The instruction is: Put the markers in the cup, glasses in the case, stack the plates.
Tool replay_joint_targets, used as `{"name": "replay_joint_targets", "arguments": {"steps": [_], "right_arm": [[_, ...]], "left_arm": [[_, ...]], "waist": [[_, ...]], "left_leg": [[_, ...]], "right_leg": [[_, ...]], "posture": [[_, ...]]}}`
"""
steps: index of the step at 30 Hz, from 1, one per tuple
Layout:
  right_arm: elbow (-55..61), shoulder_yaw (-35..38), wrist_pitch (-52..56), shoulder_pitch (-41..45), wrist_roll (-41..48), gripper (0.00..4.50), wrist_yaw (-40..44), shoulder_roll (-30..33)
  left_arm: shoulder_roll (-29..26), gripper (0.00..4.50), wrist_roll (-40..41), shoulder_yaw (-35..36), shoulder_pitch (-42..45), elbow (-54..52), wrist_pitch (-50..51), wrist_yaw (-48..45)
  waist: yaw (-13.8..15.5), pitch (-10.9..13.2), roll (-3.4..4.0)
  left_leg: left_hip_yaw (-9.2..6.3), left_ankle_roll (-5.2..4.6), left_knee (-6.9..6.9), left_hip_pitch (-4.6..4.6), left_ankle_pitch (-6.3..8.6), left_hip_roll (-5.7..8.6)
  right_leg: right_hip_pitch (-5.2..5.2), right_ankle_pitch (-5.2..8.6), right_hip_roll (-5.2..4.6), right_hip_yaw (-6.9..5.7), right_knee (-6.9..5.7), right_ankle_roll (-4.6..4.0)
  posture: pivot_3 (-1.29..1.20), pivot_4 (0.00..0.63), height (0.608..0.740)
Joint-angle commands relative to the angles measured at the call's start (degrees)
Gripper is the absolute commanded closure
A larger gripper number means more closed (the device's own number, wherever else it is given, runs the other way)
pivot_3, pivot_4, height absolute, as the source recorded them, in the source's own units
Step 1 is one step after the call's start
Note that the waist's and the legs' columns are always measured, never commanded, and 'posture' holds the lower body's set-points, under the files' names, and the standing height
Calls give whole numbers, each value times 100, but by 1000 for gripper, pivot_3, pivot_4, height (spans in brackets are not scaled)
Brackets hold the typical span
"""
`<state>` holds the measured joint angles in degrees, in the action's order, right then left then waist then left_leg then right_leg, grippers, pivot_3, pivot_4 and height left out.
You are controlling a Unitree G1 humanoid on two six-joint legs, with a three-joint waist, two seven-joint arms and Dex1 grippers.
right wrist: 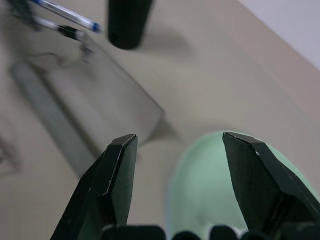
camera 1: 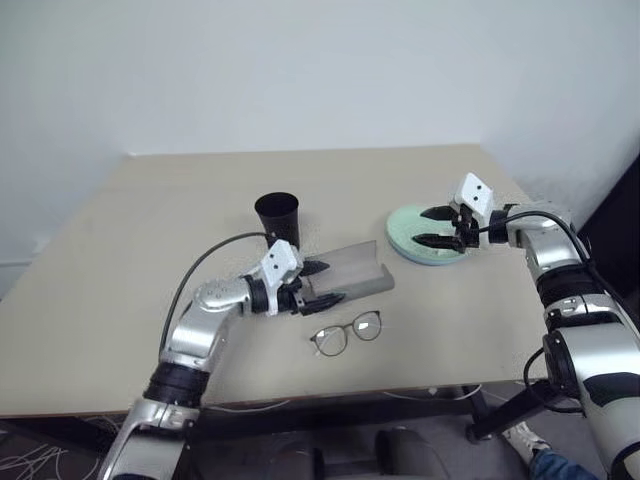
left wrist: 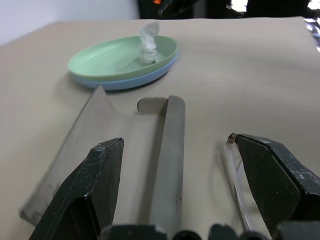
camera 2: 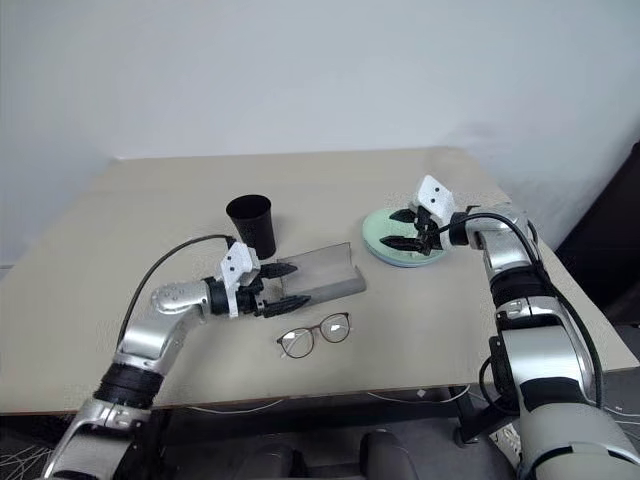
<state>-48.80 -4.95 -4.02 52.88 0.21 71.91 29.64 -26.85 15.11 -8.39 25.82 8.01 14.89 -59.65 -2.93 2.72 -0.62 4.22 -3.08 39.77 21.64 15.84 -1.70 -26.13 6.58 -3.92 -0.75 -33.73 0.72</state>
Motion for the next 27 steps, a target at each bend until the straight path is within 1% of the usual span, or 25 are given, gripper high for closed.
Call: {"name": "replay_joint_targets", "arguments": {"steps": [1, 3, 8, 14, 19, 23, 27], "right_arm": [[628, 97, 140, -176, 386, 1557, 386, 54], [859, 92, 169, -463, 538, 1557, 606, 64], [1352, 17, 425, -987, 822, 1557, 1025, 102], [1413, 66, 161, -1323, 903, 1557, 797, -54], [1492, 35, 4, -1507, 880, 1557, 590, -165], [1582, 11, -53, -1583, 887, 1557, 458, -224], [1566, -5, -144, -1576, 862, 1557, 345, -264]], "left_arm": [[-93, 687, 36, -102, 482, 172, 184, -349], [-139, 687, -72, -257, 740, 326, 272, -544], [-154, 687, -271, -563, 1019, 490, 340, -824], [-178, 687, -616, -1006, 1127, 433, 364, -1014], [-355, 687, -1054, -1412, 1073, 247, 244, -1137], [-449, 687, -1093, -1582, 1051, -12, 412, -1338], [-385, 687, -1162, -1679, 1139, -18, 621, -1355]], "waist": [[-1, 0, 0], [3, -1, -2], [3, 0, -1], [-5, 1, -1], [1, 1, -1], [3, 1, -1], [3, 1, -2]], "left_leg": [[1, 0, 0, 0, 0, 0], [-2, 0, 0, -1, 0, 0], [-2, 0, 0, 0, 0, 2], [0, 0, 1, -4, 0, 0], [-2, 1, 2, -3, 0, -1], [-1, 0, 2, 3, 0, 1], [-2, 0, 2, 1, 0, 1]], "right_leg": [[0, 0, 0, 1, 0, 0], [2, 0, 1, 0, 1, 0], [1, 0, 1, 0, 0, 1], [0, 0, 2, 3, -3, 0], [1, 0, 3, 3, -4, 0], [-4, 1, 0, 5, -1, 0], [-3, 1, 0, 5, -2, 0]], "posture": [[0, 0, 732], [0, 0, 732], [0, 0, 732], [0, 0, 732], [0, 0, 732], [0, 0, 732], [0, 0, 732]]}}
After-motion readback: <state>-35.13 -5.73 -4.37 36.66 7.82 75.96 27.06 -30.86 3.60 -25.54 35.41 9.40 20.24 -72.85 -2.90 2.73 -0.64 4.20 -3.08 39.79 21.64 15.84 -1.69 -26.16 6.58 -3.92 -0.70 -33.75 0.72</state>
